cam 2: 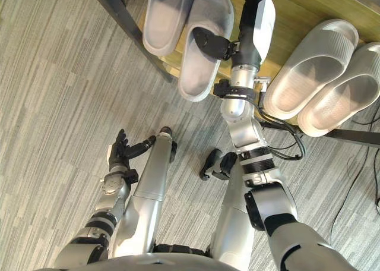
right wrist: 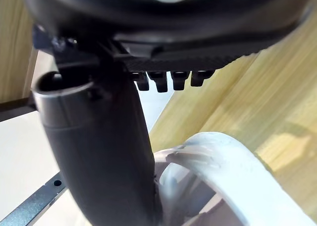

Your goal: Organize the slippers on the shoe rack

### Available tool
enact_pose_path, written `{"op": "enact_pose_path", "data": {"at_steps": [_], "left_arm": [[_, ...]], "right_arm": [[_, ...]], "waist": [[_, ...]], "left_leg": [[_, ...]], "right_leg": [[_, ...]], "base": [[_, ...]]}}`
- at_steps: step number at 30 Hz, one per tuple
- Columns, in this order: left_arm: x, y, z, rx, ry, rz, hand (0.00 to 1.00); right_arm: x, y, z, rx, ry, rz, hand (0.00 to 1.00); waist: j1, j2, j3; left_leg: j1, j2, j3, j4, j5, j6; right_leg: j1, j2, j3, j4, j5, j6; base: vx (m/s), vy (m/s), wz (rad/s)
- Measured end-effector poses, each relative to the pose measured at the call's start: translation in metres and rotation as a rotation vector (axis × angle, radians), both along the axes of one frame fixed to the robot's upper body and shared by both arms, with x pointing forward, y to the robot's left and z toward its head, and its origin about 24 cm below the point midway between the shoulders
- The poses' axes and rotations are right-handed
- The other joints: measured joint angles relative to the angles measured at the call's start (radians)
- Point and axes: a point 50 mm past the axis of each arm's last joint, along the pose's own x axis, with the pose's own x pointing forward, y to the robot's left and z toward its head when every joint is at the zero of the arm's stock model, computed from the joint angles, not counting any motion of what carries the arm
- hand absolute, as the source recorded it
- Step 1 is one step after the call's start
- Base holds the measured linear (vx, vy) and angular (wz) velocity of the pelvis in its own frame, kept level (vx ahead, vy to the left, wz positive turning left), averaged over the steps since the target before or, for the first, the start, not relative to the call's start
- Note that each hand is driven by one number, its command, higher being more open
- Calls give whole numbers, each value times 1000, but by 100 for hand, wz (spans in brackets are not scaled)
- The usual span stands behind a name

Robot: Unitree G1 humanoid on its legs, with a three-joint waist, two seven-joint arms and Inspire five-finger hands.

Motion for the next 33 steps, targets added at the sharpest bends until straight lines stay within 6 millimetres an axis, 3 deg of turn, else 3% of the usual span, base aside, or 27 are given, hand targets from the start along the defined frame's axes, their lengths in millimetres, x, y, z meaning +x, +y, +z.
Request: {"op": "enact_pose_path", "data": {"at_steps": [5,19,33], "left_arm": [[-2,2,-3,-8,16,15,100],[-3,4,-4,-13,22,31,100],[-7,12,-8,-32,45,87,100]], "right_arm": [[0,1,-14,-12,63,17,100],[-2,6,-14,-39,59,6,100],[-41,24,-48,108,79,105,100]], "waist": [[-1,-2,-2],[-5,-3,-4],[-20,-8,-5]], "left_leg": [[16,4,-3,-10,2,-3],[21,15,-4,-23,5,-7],[38,36,2,-39,5,-6]], "right_leg": [[15,4,-4,-7,0,0],[18,16,-6,-23,6,-7],[32,37,-3,-51,17,0]], "base": [[0,0,0],[0,0,0],[4,12,-3]]}}
